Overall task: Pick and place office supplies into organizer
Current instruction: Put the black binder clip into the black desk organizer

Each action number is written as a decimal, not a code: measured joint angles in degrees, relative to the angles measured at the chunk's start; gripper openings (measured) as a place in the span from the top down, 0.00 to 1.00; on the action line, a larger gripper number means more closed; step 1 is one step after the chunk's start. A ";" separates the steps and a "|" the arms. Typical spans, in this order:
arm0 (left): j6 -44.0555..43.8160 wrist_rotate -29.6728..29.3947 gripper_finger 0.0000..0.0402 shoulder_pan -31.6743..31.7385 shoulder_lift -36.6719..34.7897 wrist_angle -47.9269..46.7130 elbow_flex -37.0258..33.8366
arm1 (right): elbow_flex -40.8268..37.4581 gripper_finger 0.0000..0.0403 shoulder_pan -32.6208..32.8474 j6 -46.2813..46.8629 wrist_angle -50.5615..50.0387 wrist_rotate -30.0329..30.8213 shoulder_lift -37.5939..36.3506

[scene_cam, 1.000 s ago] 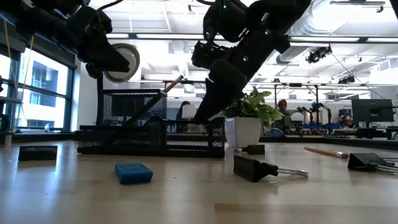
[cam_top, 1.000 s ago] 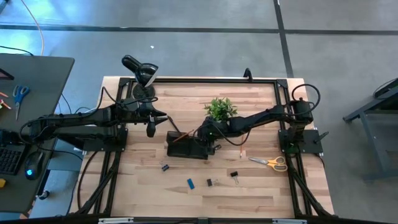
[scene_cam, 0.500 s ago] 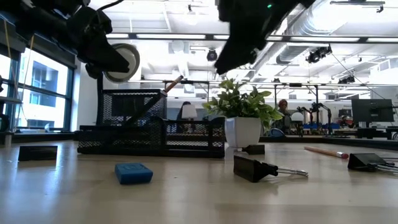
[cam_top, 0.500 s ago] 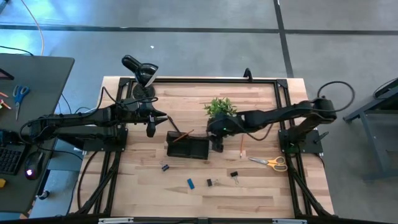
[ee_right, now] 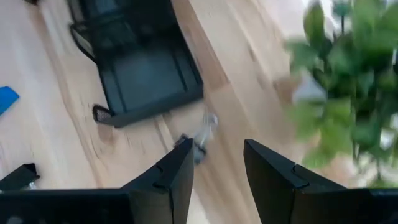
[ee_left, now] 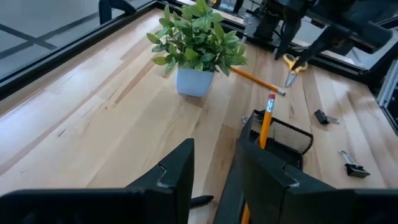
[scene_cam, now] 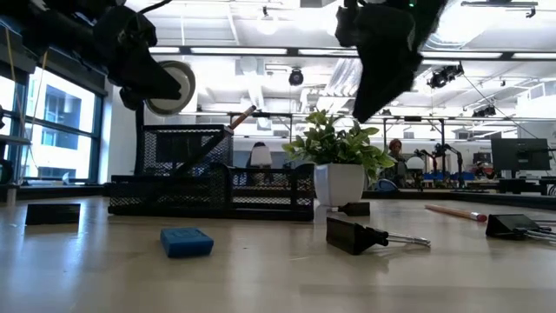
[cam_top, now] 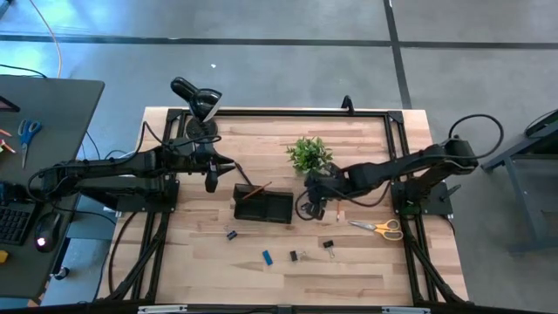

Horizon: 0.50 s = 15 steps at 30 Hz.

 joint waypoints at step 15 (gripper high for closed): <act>1.62 1.61 0.74 0.04 0.03 2.33 0.54 | 0.00 0.67 1.39 12.14 0.43 0.49 8.72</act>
